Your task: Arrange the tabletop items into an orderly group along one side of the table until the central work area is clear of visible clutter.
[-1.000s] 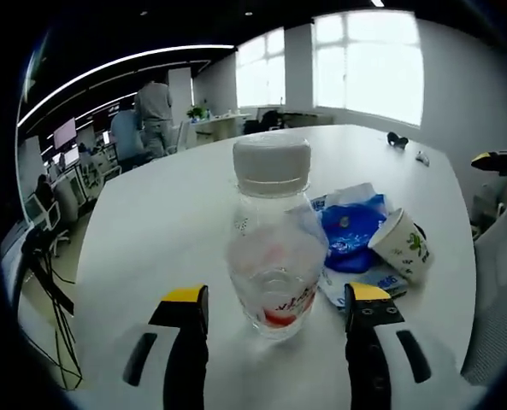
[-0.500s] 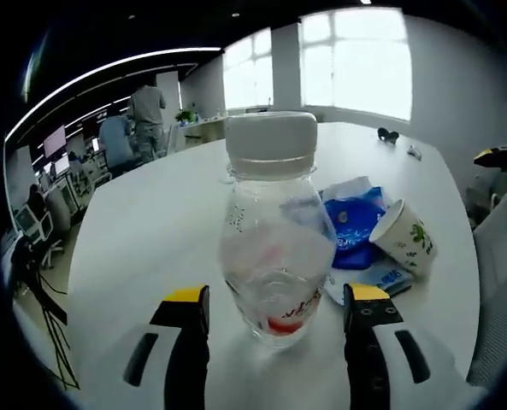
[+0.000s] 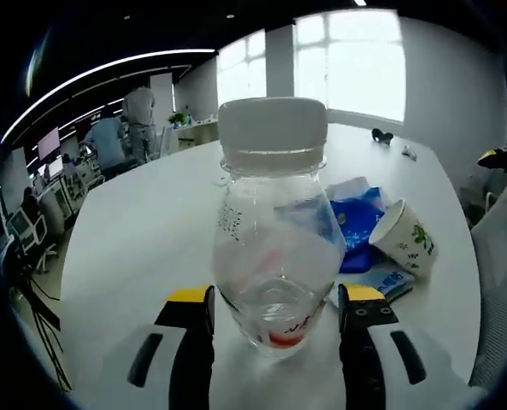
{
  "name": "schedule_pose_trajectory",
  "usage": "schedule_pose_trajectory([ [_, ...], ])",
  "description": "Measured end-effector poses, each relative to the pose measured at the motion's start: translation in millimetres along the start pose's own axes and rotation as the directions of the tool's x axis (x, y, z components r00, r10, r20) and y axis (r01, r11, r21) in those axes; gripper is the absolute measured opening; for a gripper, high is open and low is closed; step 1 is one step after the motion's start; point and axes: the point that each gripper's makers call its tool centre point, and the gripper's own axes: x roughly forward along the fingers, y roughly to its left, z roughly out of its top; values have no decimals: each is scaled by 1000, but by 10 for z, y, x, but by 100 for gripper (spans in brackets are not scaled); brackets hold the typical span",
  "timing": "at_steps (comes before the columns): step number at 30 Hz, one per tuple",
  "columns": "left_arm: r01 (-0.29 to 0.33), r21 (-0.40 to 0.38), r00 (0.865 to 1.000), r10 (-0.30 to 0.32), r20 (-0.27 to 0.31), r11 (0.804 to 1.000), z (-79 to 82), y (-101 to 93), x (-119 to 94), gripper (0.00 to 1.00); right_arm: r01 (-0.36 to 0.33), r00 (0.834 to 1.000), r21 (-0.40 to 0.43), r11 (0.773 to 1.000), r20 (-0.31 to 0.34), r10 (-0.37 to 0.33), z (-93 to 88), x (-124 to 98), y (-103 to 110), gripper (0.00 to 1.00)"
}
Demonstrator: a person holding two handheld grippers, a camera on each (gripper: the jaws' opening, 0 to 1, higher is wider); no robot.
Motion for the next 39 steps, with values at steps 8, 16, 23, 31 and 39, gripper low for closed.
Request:
schedule_pose_trajectory([
  [8, 8, 14, 1000, -8, -7, 1000, 7, -77, 23, 47, 6, 1000, 5, 1000, 2, -6, -13, -6, 3, 98],
  [16, 5, 4, 1000, -5, 1, 1000, 20, -70, 22, 44, -19, 1000, 6, 1000, -3, 19, -21, 75, -49, 98],
  [23, -8, -25, 1000, 8, 11, 1000, 35, -46, 28, 43, -22, 1000, 11, 1000, 8, 22, 39, 111, -160, 97],
  [31, -33, -23, 999, 33, 13, 999, 53, -4, 52, 43, -41, 999, 18, 999, -1, 41, -32, 147, -204, 97],
  [39, -41, -38, 999, 42, 22, 998, 141, 86, 67, 43, -52, 999, 27, 998, 5, 52, -9, 209, -265, 97],
])
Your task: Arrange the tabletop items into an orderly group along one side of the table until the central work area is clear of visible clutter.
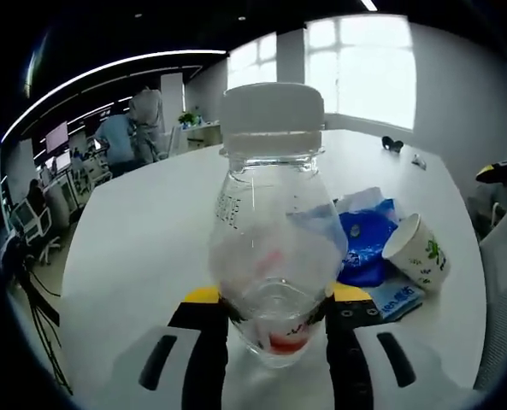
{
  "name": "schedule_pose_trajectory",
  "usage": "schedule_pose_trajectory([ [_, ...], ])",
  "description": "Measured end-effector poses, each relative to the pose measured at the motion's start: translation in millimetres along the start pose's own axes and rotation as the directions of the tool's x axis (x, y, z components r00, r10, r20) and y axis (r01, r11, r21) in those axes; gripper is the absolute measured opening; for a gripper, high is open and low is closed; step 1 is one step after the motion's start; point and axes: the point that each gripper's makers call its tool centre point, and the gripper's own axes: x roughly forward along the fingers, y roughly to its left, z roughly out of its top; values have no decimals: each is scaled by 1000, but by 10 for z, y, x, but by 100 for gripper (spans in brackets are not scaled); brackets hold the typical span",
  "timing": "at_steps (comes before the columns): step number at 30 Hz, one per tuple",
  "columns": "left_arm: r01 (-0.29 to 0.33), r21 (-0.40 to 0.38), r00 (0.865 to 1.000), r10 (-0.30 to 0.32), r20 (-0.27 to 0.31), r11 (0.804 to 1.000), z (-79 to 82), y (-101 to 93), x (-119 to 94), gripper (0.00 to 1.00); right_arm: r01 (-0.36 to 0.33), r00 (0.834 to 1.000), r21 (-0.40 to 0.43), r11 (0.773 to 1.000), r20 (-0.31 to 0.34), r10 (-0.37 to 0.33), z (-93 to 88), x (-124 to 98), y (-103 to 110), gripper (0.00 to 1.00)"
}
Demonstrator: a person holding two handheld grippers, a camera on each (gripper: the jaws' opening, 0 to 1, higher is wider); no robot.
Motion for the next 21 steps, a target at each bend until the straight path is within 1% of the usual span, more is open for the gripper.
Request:
schedule_pose_trajectory([
  [3, -14, -8, 1000, 14, 12, 1000, 42, 58, 23, 43, -7, 1000, 1, 1000, 4, 7, 10, 19, -17, 97],
  [6, -33, -31, 999, 34, 25, 999, 93, 134, 45, 43, -12, 1000, -10, 1000, -14, 11, -23, 39, -49, 97],
  [9, -40, -24, 999, 40, 22, 999, 119, 180, 77, 43, -13, 1000, -14, 1000, -20, 13, -34, 45, -74, 97],
  [15, -44, -26, 999, 45, 20, 999, 177, 280, 143, 43, -15, 999, 3, 1000, -30, 15, -67, 86, -112, 97],
  [21, -38, -14, 999, 38, 18, 999, 222, 330, 225, 43, -10, 999, 20, 1000, -35, 11, -88, 122, -146, 97],
])
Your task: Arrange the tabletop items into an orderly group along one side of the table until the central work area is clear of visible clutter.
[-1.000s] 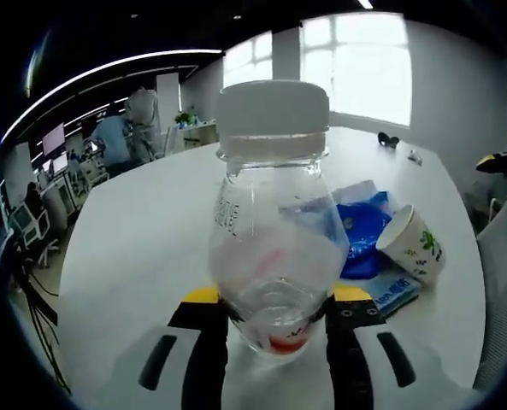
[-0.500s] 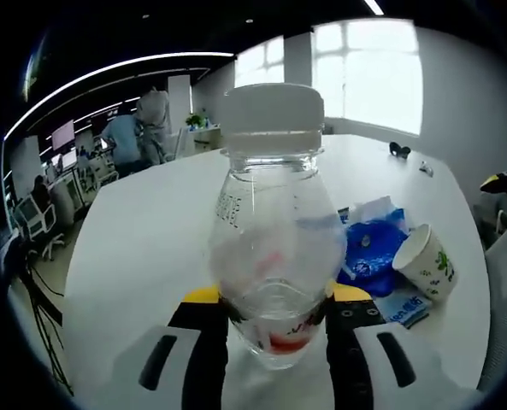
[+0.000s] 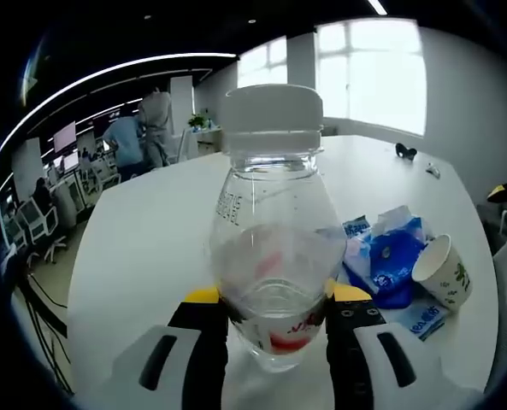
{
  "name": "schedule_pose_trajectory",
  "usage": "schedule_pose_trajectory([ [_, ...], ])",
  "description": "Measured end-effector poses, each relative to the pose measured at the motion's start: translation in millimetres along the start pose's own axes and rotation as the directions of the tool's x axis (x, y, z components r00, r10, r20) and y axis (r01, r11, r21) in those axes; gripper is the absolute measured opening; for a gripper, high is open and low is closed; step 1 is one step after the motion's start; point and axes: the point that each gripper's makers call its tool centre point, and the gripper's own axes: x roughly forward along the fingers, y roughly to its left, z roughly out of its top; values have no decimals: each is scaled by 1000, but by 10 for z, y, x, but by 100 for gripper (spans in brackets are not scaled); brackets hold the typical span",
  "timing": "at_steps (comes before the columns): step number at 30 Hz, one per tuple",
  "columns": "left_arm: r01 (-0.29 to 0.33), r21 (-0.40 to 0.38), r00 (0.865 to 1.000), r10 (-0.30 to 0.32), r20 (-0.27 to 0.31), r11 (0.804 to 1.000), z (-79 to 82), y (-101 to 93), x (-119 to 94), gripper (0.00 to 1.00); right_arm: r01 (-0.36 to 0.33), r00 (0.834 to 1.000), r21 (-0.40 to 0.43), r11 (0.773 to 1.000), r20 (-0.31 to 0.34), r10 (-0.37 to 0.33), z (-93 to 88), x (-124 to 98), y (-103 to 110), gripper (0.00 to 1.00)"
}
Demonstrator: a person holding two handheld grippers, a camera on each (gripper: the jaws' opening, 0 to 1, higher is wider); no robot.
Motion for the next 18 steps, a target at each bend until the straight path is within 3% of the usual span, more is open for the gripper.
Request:
schedule_pose_trajectory([
  [18, 18, 15, 1000, -17, -26, 1000, 11, 228, 252, 43, 22, 1000, 31, 999, -22, -22, -39, 47, -121, 97],
])
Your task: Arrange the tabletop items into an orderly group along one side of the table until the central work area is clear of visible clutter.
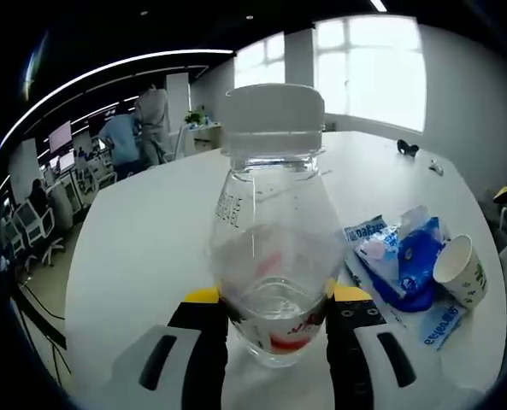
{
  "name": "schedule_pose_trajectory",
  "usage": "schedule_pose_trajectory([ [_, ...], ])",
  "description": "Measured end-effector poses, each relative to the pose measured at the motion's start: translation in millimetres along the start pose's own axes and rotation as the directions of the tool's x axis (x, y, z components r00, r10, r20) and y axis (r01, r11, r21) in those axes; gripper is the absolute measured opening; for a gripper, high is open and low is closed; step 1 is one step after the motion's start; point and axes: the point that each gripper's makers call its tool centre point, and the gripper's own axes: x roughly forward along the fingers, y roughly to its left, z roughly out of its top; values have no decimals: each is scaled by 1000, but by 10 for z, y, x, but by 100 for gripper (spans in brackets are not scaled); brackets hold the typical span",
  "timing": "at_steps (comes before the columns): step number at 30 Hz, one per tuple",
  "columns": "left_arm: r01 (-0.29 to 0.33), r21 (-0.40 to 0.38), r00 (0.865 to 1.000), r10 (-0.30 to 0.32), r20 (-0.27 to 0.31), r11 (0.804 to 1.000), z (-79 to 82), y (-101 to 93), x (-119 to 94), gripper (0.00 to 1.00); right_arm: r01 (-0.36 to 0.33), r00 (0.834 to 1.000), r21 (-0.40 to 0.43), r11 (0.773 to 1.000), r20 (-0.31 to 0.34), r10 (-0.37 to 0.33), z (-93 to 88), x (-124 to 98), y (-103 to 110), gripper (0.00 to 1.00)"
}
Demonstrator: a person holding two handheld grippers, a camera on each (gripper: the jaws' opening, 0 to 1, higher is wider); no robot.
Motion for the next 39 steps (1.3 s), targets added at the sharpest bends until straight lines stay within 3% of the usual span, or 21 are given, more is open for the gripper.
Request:
schedule_pose_trajectory([
  [22, 59, 27, 997, -58, -43, 998, 14, 258, 166, 43, 0, 999, 26, 1000, -32, 1, -82, 87, 7, 96],
  [39, 59, 43, 997, -57, -58, 997, 5, 270, 190, 47, -5, 1000, 33, 999, -27, 6, -57, 111, 28, 96],
])
